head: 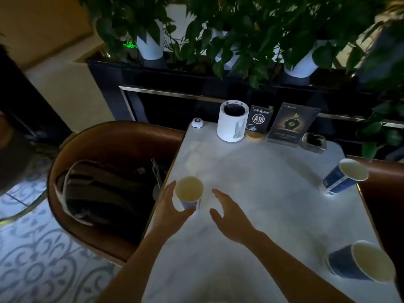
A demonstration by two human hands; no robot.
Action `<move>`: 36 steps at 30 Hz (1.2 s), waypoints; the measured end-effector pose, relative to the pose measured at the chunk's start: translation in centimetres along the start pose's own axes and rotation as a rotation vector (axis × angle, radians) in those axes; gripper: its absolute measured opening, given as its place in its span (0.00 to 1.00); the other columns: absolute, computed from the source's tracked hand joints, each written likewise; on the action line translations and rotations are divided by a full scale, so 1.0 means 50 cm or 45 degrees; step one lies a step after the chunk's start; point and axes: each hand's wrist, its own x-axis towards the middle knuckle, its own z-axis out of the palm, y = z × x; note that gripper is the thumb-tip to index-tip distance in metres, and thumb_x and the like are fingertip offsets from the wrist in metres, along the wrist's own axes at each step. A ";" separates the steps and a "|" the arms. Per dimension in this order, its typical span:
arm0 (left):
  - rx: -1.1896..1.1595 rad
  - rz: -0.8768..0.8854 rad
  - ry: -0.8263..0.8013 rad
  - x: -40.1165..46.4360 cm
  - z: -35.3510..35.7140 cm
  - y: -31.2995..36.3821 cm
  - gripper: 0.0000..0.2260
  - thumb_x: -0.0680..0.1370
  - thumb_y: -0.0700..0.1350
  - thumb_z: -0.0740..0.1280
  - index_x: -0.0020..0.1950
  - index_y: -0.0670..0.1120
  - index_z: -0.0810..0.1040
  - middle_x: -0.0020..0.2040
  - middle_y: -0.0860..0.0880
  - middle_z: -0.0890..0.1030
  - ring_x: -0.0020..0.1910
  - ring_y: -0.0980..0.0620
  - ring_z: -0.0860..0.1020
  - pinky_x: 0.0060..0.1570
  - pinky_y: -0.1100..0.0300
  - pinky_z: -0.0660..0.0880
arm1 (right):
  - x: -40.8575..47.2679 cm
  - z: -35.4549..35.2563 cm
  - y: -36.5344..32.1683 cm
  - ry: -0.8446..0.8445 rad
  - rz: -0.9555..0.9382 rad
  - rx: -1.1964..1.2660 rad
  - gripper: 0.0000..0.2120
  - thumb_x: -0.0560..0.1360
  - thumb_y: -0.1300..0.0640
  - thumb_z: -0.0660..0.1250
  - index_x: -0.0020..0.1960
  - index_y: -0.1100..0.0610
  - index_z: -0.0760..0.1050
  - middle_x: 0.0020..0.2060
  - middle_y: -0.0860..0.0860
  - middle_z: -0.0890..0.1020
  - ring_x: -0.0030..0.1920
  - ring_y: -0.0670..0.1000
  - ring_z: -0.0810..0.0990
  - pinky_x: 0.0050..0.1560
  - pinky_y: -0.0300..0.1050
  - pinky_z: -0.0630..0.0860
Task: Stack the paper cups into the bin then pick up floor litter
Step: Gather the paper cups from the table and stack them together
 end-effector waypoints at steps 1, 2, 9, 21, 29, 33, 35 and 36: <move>-0.040 -0.014 -0.005 0.004 0.001 0.001 0.43 0.66 0.53 0.80 0.77 0.49 0.63 0.75 0.47 0.70 0.71 0.47 0.70 0.66 0.55 0.69 | 0.008 0.005 -0.003 -0.006 -0.002 0.034 0.26 0.80 0.49 0.58 0.76 0.50 0.54 0.74 0.49 0.64 0.72 0.49 0.64 0.71 0.47 0.63; -0.071 -0.048 -0.011 0.007 -0.001 0.008 0.44 0.66 0.53 0.81 0.77 0.49 0.63 0.75 0.47 0.70 0.72 0.46 0.70 0.68 0.51 0.70 | 0.017 0.007 -0.009 -0.019 -0.008 0.040 0.25 0.80 0.49 0.57 0.76 0.49 0.55 0.73 0.50 0.66 0.71 0.49 0.66 0.70 0.47 0.65; -0.215 -0.180 -0.141 0.015 0.001 0.010 0.42 0.69 0.45 0.80 0.78 0.46 0.62 0.72 0.46 0.72 0.69 0.47 0.72 0.68 0.47 0.72 | 0.055 0.021 -0.037 -0.077 -0.028 0.027 0.20 0.81 0.57 0.56 0.73 0.53 0.62 0.68 0.53 0.73 0.64 0.52 0.74 0.60 0.36 0.66; -0.353 -0.094 -0.023 -0.024 0.004 0.048 0.28 0.74 0.31 0.72 0.72 0.43 0.70 0.65 0.44 0.79 0.60 0.47 0.79 0.61 0.48 0.78 | 0.024 0.000 -0.043 0.216 -0.027 0.203 0.13 0.81 0.57 0.57 0.64 0.58 0.71 0.55 0.56 0.80 0.52 0.50 0.79 0.50 0.24 0.70; -0.332 0.114 -0.099 -0.089 0.021 0.105 0.31 0.70 0.37 0.77 0.71 0.46 0.71 0.67 0.48 0.75 0.64 0.51 0.76 0.62 0.54 0.77 | -0.050 -0.055 -0.031 0.386 0.092 0.332 0.14 0.81 0.61 0.57 0.65 0.60 0.72 0.54 0.48 0.76 0.54 0.47 0.77 0.53 0.29 0.72; -0.349 0.204 -0.218 -0.106 0.029 0.117 0.37 0.69 0.41 0.78 0.73 0.57 0.66 0.72 0.55 0.70 0.70 0.55 0.70 0.67 0.58 0.72 | -0.086 -0.077 -0.028 0.479 0.231 0.410 0.13 0.81 0.57 0.57 0.62 0.58 0.75 0.54 0.50 0.80 0.52 0.51 0.80 0.54 0.41 0.78; -0.273 0.296 -0.263 -0.114 0.041 0.116 0.40 0.68 0.44 0.79 0.74 0.63 0.63 0.73 0.60 0.68 0.71 0.61 0.67 0.66 0.67 0.67 | -0.105 -0.090 -0.024 0.490 0.305 0.483 0.13 0.81 0.55 0.57 0.61 0.57 0.76 0.53 0.50 0.81 0.51 0.52 0.81 0.54 0.41 0.78; -0.228 0.331 -0.297 -0.120 0.049 0.117 0.42 0.68 0.47 0.79 0.74 0.67 0.60 0.72 0.65 0.67 0.70 0.65 0.66 0.64 0.73 0.66 | -0.115 -0.096 -0.021 0.483 0.339 0.531 0.14 0.81 0.55 0.57 0.61 0.58 0.76 0.53 0.51 0.81 0.51 0.53 0.81 0.55 0.44 0.78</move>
